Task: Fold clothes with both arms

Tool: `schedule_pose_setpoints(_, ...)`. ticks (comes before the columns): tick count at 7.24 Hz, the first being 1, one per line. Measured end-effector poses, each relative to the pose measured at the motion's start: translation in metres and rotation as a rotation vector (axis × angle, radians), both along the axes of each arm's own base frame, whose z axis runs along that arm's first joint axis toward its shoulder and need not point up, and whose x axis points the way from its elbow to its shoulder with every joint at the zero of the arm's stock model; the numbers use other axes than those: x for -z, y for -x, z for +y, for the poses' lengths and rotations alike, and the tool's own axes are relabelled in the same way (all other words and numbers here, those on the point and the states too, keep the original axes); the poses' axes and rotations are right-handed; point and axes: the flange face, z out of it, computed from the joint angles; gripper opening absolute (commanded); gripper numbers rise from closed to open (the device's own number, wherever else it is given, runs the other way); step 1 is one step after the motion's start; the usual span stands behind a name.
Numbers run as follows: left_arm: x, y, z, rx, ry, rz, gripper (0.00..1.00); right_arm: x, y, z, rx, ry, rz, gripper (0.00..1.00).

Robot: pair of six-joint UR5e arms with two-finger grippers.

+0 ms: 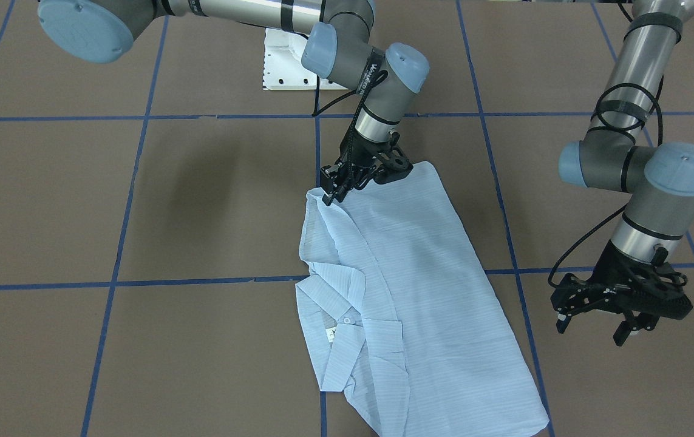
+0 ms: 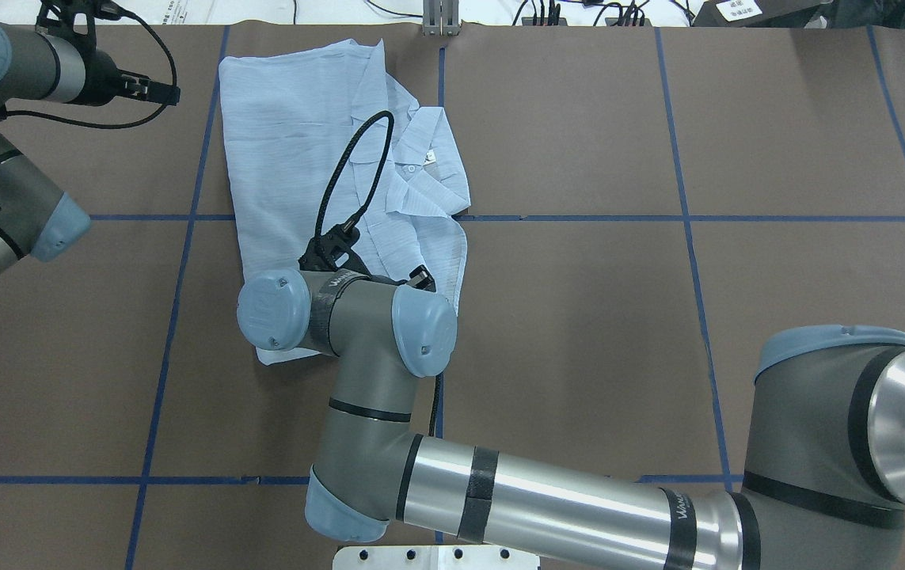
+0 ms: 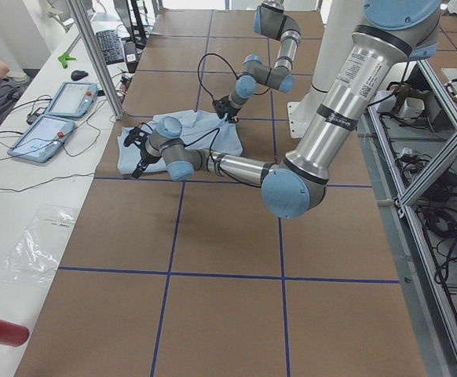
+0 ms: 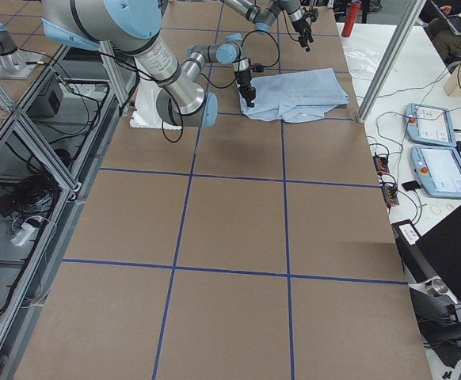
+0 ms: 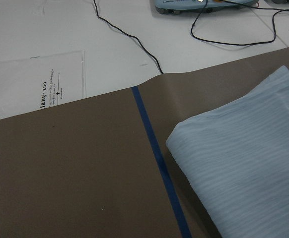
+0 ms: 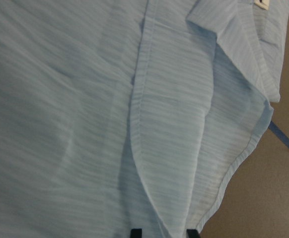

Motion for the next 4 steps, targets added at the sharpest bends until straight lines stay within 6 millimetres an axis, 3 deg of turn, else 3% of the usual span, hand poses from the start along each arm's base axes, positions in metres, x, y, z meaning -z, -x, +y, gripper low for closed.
schedule_pose_setpoints(4,0.0,0.0,0.0,0.0,0.0,0.0,1.0,-0.002,-0.007,-0.011,-0.028,0.004,-0.006,0.0)
